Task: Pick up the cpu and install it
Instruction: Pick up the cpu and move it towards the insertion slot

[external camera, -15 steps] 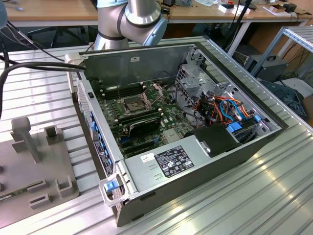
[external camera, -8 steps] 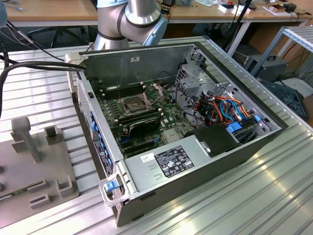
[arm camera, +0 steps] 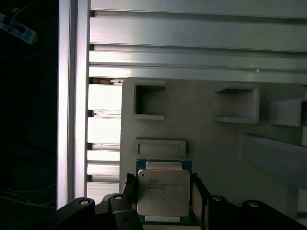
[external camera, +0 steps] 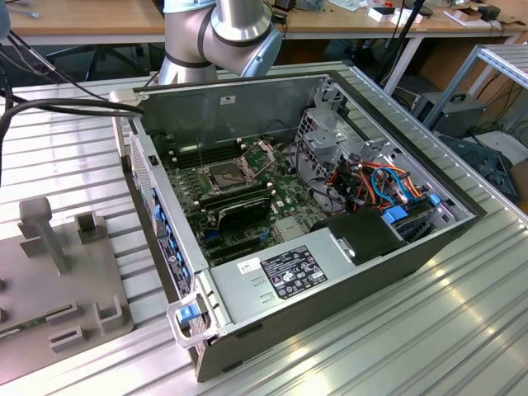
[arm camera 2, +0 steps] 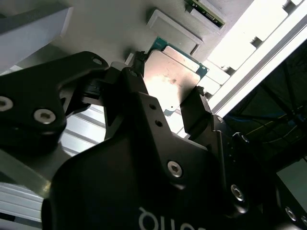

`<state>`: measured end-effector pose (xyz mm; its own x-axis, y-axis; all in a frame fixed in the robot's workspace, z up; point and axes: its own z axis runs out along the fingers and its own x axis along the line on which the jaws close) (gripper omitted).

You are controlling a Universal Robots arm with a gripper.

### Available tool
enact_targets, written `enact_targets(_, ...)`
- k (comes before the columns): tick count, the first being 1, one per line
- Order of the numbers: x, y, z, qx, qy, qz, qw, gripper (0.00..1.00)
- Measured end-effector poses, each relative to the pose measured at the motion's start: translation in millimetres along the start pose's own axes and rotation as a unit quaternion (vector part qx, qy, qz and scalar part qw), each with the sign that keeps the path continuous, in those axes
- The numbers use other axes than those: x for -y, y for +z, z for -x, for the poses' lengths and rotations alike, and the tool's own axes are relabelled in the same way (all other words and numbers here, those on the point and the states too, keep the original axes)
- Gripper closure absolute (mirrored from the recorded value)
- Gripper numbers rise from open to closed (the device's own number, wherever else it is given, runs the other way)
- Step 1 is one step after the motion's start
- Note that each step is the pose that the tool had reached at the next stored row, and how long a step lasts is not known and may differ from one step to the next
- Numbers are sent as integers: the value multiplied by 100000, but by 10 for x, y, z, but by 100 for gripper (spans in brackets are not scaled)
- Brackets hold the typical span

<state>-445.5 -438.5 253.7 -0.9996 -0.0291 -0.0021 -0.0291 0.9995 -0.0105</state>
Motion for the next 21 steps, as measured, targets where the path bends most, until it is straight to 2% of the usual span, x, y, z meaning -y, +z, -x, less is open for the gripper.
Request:
enact_targets(9,1,-101,0,14,3,7,100000,45)
enact_targets(21,1,-122,0,3,1,0,100000,45)
